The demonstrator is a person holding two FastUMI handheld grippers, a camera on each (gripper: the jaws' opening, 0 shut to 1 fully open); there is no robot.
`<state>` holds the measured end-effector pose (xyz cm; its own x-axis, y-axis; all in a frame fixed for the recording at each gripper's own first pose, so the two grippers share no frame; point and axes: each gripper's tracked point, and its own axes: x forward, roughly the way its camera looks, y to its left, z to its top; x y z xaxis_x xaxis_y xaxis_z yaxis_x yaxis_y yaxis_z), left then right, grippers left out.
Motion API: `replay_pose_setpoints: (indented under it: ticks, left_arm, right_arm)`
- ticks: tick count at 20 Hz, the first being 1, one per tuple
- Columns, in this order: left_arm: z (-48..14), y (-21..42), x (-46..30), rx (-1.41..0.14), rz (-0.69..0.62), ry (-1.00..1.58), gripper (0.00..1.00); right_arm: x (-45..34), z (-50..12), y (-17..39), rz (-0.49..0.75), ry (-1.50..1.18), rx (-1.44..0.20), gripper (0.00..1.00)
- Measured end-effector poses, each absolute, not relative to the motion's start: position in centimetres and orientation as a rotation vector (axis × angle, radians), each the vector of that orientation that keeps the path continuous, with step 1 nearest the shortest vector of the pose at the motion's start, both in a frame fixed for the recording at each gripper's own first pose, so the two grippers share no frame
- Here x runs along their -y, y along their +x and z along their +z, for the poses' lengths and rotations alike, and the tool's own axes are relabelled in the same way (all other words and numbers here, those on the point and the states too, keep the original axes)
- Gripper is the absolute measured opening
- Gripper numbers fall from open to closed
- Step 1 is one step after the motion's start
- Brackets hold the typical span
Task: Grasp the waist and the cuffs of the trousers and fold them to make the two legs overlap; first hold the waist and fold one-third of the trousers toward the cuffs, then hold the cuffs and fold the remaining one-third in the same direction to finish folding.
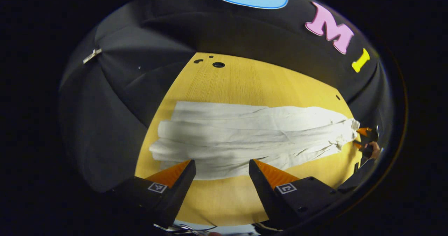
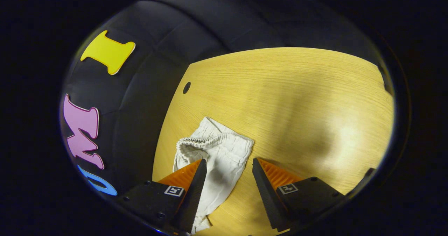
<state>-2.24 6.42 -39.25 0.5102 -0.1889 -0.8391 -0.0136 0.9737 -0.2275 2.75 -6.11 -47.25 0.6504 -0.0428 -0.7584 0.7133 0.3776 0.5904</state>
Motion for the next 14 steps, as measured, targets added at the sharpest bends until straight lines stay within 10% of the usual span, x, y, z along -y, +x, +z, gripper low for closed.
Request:
replay_pose_setpoints:
  ticks: [6, 7, 9, 14]
  left_arm:
    - [-40.5, -4.3, -5.5, -1.052, -0.031, -0.435, 0.97]
    - [-40.9, -4.5, -5.1, -1.053, -0.019, -0.479, 0.97]
    - [-41.2, -4.9, -4.7, -1.062, 0.019, -0.572, 0.97]
    - [-42.8, -4.4, -4.7, -1.039, 0.173, -0.927, 0.97]
  right_arm:
    - [5.3, -48.5, 3.1, -0.616, 1.138, -0.703, 0.80]
    - [4.8, -48.9, 2.3, -0.618, 1.143, -0.731, 0.43]
    - [5.0, -49.4, 2.2, -0.635, 1.156, -0.741, 0.18]
    - [4.8, -49.5, 2.5, -0.624, 1.161, -0.749, 0.09]
